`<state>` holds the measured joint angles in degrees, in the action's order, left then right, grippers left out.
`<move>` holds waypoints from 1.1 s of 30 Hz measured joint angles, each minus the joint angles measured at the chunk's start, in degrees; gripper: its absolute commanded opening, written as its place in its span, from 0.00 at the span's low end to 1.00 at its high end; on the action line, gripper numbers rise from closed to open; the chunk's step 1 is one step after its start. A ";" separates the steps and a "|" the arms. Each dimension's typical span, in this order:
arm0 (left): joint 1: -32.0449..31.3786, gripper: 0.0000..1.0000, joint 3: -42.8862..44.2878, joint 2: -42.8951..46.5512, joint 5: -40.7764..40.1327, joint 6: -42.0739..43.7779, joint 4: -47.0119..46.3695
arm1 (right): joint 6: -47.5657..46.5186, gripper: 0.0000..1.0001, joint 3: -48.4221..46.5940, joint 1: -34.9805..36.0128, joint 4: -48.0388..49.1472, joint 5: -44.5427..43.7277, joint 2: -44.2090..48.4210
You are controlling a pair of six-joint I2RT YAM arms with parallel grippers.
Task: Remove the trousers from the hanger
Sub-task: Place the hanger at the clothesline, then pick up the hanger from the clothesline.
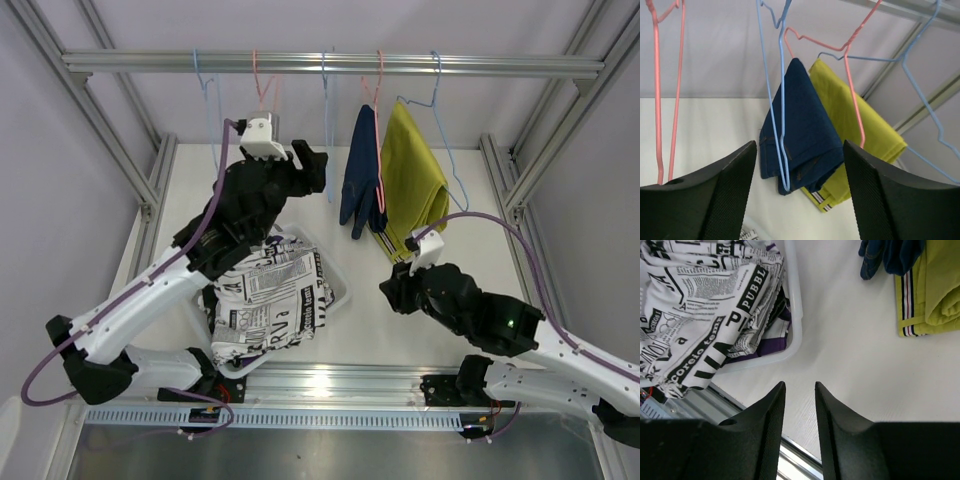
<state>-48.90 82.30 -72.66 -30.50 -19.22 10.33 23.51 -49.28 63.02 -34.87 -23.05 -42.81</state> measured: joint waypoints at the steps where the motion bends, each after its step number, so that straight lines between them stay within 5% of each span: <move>1: -0.42 0.84 0.00 0.87 -0.13 0.07 0.37 | -0.07 0.38 -0.90 0.00 -0.59 0.02 0.07; 5: -1.64 0.99 0.85 3.26 0.28 0.83 1.92 | -1.27 0.58 -5.86 0.00 -2.97 -0.79 0.17; 11: -1.92 0.99 3.54 3.32 4.46 1.31 3.80 | -4.26 0.90 -12.57 -0.04 -5.84 -5.55 -0.44; 14: -1.97 1.00 4.33 3.02 8.04 1.33 3.67 | -5.53 0.96 -13.86 -0.13 -7.26 -8.63 -0.55; 33: 5.66 0.99 18.69 -21.53 38.93 -8.50 -5.35 | -7.06 0.99 -14.47 -1.33 -13.03 -24.83 8.31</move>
<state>-43.24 100.99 -94.19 8.43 -27.73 4.97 16.45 -63.75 61.69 -47.90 -47.88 -34.50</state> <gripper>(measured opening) 0.994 0.993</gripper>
